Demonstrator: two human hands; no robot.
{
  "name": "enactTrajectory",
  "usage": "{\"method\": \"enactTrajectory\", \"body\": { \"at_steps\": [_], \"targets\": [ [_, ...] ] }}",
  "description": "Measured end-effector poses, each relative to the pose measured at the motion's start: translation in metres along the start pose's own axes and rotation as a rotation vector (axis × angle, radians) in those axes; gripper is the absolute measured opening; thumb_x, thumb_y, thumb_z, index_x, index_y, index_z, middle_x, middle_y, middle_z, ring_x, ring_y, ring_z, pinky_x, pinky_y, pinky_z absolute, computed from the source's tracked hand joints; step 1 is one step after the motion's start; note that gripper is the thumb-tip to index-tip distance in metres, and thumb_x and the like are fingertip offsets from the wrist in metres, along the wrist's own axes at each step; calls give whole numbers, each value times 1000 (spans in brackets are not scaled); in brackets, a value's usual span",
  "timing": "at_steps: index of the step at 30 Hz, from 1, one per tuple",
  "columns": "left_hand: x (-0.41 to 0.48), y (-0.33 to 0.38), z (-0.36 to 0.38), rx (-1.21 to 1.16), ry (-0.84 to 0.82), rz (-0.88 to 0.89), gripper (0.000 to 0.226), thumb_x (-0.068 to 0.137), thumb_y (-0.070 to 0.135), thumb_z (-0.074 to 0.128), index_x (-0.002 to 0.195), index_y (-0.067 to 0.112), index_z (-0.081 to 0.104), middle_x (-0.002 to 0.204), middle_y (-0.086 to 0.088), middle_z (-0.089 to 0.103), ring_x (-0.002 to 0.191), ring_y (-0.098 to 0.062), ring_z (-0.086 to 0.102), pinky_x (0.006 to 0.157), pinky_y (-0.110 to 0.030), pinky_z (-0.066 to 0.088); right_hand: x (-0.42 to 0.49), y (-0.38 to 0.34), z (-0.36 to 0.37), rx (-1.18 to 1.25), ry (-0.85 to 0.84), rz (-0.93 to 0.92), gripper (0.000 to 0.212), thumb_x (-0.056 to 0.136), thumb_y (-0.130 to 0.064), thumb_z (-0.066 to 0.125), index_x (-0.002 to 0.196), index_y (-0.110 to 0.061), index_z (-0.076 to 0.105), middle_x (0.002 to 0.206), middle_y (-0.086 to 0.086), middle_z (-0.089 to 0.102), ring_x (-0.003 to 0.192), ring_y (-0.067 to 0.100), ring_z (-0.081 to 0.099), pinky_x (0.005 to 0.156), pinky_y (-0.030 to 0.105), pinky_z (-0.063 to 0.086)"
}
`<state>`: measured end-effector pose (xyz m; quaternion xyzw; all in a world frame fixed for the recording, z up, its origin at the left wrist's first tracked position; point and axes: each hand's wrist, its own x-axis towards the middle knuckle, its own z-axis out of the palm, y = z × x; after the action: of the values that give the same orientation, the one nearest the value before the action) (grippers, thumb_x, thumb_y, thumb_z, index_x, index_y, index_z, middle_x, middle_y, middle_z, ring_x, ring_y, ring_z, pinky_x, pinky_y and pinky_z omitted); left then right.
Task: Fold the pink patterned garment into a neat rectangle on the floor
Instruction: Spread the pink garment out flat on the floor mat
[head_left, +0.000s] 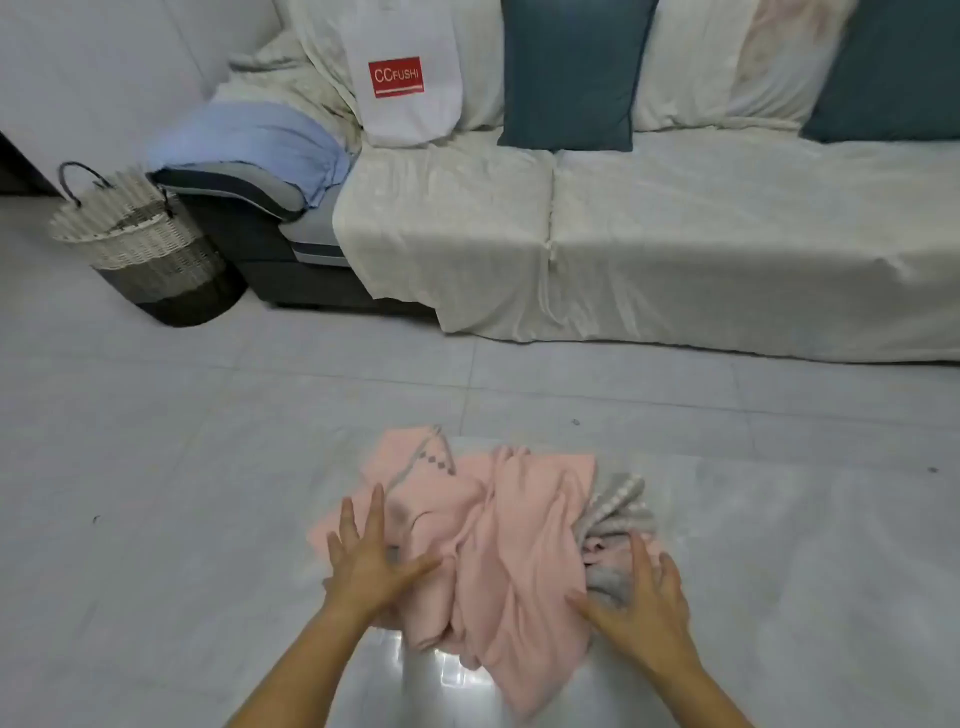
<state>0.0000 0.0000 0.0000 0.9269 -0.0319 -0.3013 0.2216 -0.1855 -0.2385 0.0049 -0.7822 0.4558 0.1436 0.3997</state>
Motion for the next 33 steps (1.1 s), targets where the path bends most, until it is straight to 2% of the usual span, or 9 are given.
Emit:
{"method": "enactTrajectory", "body": {
  "at_steps": [2,4,6,10,14,19,25,30,33],
  "targets": [
    [28,0,10,-33,66,5,112,50,84,58,137,57,-9,155,10,-21,143,-36,-7,109,-65,11,24,-22,26,101,49,18,128,38,-88,52,144,-43,-4,157,9,-7,145,29,-2,116,44,8],
    [57,5,20,-42,44,18,102,57,84,52,136,59,-8,155,12,-19,143,-37,-7,108,-67,7,55,-38,42,149,74,11,119,48,-84,58,143,-46,-3,157,6,-11,144,34,-4,116,48,7],
    [69,2,47,-23,5,69,99,55,88,41,136,59,-6,156,10,-16,144,-36,-8,111,-64,7,71,-43,64,83,76,4,112,52,-84,55,140,-51,-6,157,2,-16,143,36,-7,114,52,10],
    [72,2,88,50,54,119,92,53,93,23,135,61,-4,156,7,-17,142,-36,-14,111,-64,6,79,-43,93,-144,117,-43,99,57,-91,34,137,-56,-12,157,-5,-16,142,39,-3,109,58,15],
    [56,11,105,99,71,156,78,67,85,32,136,61,4,156,9,-17,142,-36,-12,110,-66,3,73,-40,102,-212,171,-86,86,66,-85,32,140,-51,5,157,-6,-9,139,39,5,107,58,21],
    [22,24,129,41,92,193,80,65,87,27,136,60,4,156,8,-18,143,-37,-5,113,-61,5,61,-16,96,-210,189,-177,68,78,-71,34,140,-47,18,158,-9,-3,132,34,18,102,52,28],
    [-46,44,185,45,85,200,80,64,88,19,136,60,0,155,6,-20,143,-38,-4,115,-57,3,31,57,63,-263,183,-167,68,79,-69,32,141,-44,19,158,-10,1,133,32,22,100,50,32],
    [-121,74,256,55,83,176,86,56,92,3,136,60,-2,155,3,-21,143,-37,1,115,-55,8,1,145,18,-321,169,-128,72,78,-71,29,142,-42,19,158,-11,0,133,28,25,99,47,35],
    [-166,94,300,25,70,118,90,53,93,-2,136,59,-3,155,2,-22,142,-36,5,114,-54,13,-15,194,-11,-334,178,-117,81,68,-77,17,141,-42,22,158,-11,1,132,27,28,98,47,36]
  ]
}}
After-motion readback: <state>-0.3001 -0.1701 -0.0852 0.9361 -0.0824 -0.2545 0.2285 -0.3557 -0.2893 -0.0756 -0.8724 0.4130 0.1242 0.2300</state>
